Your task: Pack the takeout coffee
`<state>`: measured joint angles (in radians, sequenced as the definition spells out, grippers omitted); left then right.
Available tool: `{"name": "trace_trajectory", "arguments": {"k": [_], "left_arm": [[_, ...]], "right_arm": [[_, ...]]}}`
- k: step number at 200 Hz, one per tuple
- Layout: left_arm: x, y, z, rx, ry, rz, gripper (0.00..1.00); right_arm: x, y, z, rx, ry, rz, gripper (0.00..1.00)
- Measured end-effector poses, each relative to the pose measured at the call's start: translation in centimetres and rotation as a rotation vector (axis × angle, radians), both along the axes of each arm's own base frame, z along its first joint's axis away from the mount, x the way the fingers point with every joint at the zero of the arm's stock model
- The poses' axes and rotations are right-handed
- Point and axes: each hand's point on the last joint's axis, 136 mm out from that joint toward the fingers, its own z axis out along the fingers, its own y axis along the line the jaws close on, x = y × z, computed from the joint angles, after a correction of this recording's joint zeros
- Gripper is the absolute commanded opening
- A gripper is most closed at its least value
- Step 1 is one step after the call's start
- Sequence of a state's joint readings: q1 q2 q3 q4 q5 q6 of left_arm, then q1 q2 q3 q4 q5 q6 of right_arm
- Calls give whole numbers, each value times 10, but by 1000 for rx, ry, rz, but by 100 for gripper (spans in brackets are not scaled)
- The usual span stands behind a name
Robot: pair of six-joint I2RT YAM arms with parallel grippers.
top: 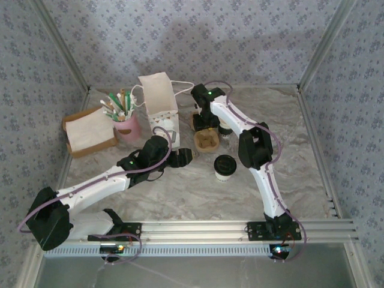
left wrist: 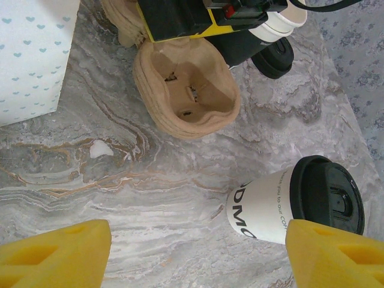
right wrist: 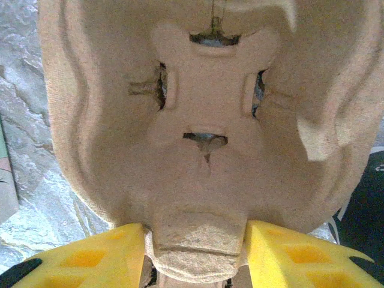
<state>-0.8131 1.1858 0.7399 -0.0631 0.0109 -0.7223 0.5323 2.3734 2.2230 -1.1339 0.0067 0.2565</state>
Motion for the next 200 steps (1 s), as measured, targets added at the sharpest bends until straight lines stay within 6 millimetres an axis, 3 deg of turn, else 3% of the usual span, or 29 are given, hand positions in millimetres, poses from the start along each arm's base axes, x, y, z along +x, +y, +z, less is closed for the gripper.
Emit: {"name": "trace_trajectory", "arguments": {"k": [77, 150, 200], "left_arm": [[0, 0, 0, 0, 0, 0, 76], [0, 0, 0, -1, 0, -1, 76], [0, -1, 0, -2, 1, -3, 76]], "right_arm": [[-5, -19, -3, -79, 15, -18, 50], [-14, -52, -3, -111, 46, -65, 53], [-15, -52, 1, -108, 40, -64, 57]]}}
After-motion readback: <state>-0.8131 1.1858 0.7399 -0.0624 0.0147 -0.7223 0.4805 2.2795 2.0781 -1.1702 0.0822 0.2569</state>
